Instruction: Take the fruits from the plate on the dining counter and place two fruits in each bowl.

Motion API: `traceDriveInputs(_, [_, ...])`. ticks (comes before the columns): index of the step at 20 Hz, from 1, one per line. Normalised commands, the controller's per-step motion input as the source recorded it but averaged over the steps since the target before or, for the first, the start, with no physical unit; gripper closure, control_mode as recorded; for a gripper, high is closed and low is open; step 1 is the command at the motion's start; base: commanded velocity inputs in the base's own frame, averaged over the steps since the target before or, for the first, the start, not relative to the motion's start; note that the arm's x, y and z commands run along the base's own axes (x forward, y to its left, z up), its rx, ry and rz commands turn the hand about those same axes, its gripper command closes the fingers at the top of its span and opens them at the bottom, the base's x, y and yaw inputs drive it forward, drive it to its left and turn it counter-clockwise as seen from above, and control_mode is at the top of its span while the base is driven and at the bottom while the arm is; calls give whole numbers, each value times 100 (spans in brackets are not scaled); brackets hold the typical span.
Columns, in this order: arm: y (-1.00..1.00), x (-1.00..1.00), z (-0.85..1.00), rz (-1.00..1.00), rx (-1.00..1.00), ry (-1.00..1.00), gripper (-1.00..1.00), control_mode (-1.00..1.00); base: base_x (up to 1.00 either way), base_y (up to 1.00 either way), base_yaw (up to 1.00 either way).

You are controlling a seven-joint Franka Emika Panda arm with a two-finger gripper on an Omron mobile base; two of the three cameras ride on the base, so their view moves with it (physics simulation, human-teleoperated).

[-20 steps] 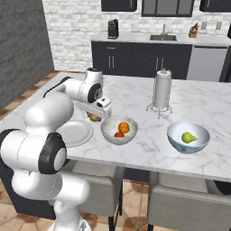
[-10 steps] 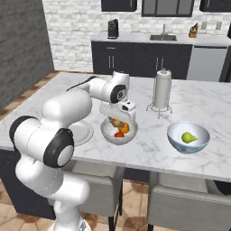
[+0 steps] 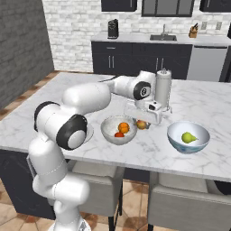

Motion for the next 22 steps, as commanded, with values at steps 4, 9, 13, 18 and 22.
traceDriveInputs(4, [-93, 13, -14, -6, -4, -6, 100, -100, 0, 0, 0])
traceDriveInputs(9, [-83, 28, -17, -15, -8, -8, 100, -100, 0, 0, 0])
traceDriveInputs(13, [-78, 53, -6, -20, -1, 0, 100, -100, 0, 0, 0])
traceDriveInputs(18, [-61, 55, -18, -22, 0, 0, 100, -100, 0, 0, 0])
traceDriveInputs(22, [-45, 40, -35, -21, 0, 1, 100, -100, 0, 0, 0])
